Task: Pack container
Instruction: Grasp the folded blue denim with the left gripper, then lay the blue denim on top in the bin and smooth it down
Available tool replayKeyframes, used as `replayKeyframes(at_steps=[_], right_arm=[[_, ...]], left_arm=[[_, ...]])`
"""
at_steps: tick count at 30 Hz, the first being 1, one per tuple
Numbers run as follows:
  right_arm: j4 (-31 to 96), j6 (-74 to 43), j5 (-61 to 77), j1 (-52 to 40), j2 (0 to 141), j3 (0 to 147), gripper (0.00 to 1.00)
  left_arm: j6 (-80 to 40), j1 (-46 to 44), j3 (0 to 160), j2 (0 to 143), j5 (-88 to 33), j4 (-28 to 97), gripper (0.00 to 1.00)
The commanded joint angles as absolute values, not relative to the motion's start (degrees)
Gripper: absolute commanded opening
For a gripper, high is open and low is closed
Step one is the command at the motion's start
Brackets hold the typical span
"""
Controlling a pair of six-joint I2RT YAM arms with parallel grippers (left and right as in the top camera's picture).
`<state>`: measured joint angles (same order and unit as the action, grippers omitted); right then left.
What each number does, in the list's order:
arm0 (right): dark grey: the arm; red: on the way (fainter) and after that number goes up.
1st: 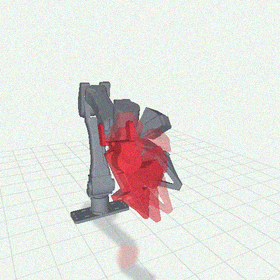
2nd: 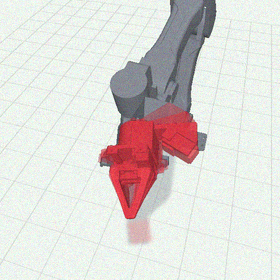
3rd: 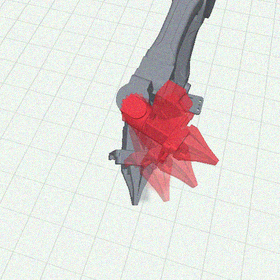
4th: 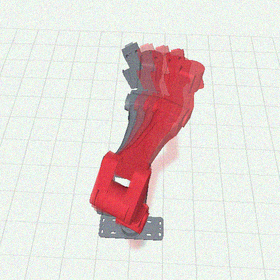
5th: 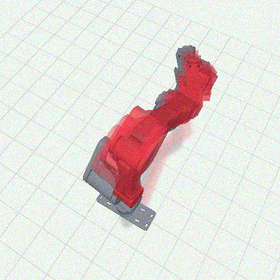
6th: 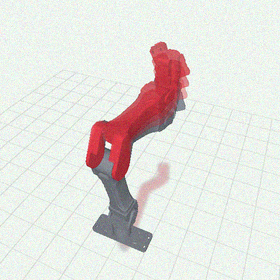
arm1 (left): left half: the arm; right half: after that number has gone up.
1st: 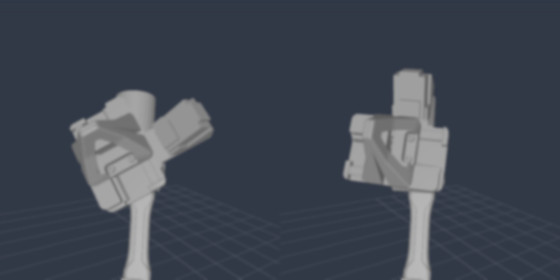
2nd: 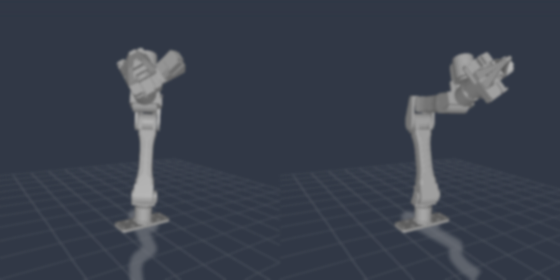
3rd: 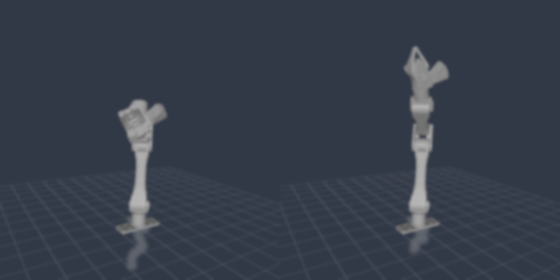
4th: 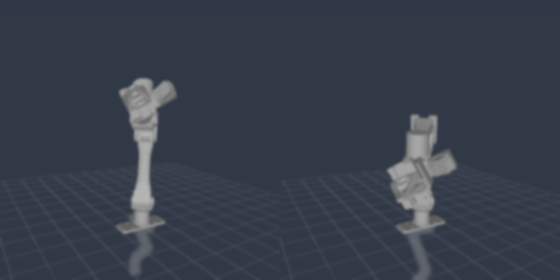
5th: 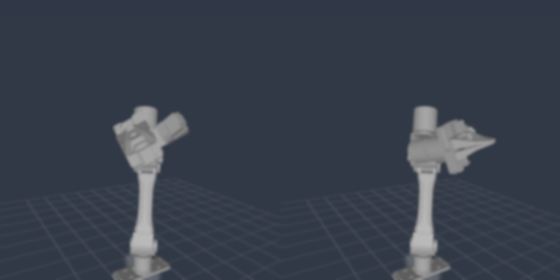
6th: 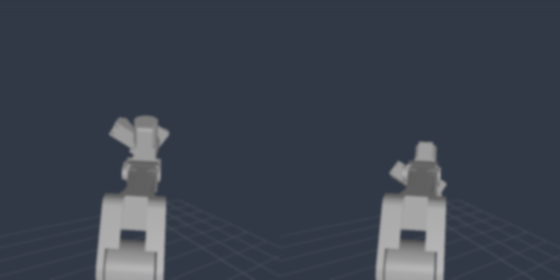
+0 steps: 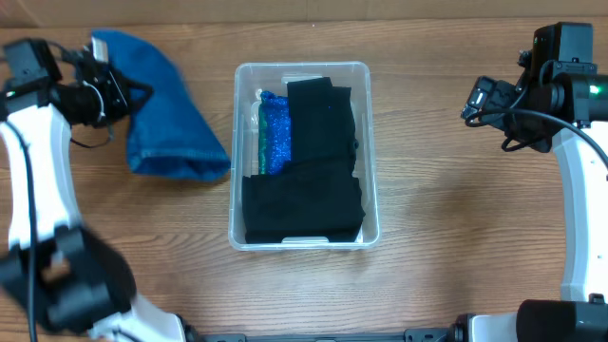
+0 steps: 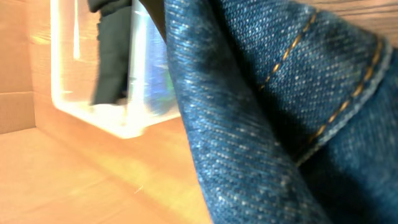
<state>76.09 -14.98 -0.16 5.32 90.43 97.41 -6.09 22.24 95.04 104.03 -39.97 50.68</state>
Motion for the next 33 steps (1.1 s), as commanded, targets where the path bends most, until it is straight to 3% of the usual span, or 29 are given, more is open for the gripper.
replayKeyframes(at_steps=[1, 8, 11, 16, 20, 29, 33], right_arm=[[76.0, -14.8, 0.2, 5.5, 89.8, 97.4, 1.0], [76.4, -14.8, 1.0, 5.5, 89.8, 97.4, 1.0], [76.6, -14.8, 1.7, 5.5, 89.8, 97.4, 1.0], [76.7, -14.8, 1.7, 5.5, 89.8, 97.4, 1.0], [76.7, -14.8, 1.7, 5.5, 89.8, 97.4, 1.0], [76.7, -14.8, 1.6, 5.5, 89.8, 97.4, 1.0], [76.7, -14.8, 1.6, 5.5, 89.8, 97.4, 1.0]], left_arm=[[-7.6, 16.8, 96.6, 86.5, -44.5, 49.5, 0.04], [-13.5, -6.9, 96.6, 76.1, -30.2, 49.3, 0.04], [-16.5, -18.3, 96.5, 77.4, -21.6, 49.5, 0.04], [-19.8, -28.0, 96.5, 84.4, -13.6, 50.5, 0.04], [-19.7, -28.9, 96.5, 90.1, -14.5, 50.1, 0.04], [-3.2, -28.9, 96.5, 102.0, -35.0, 46.5, 0.04], [-2.0, -28.5, 96.5, 102.3, -36.9, 46.5, 0.04]])
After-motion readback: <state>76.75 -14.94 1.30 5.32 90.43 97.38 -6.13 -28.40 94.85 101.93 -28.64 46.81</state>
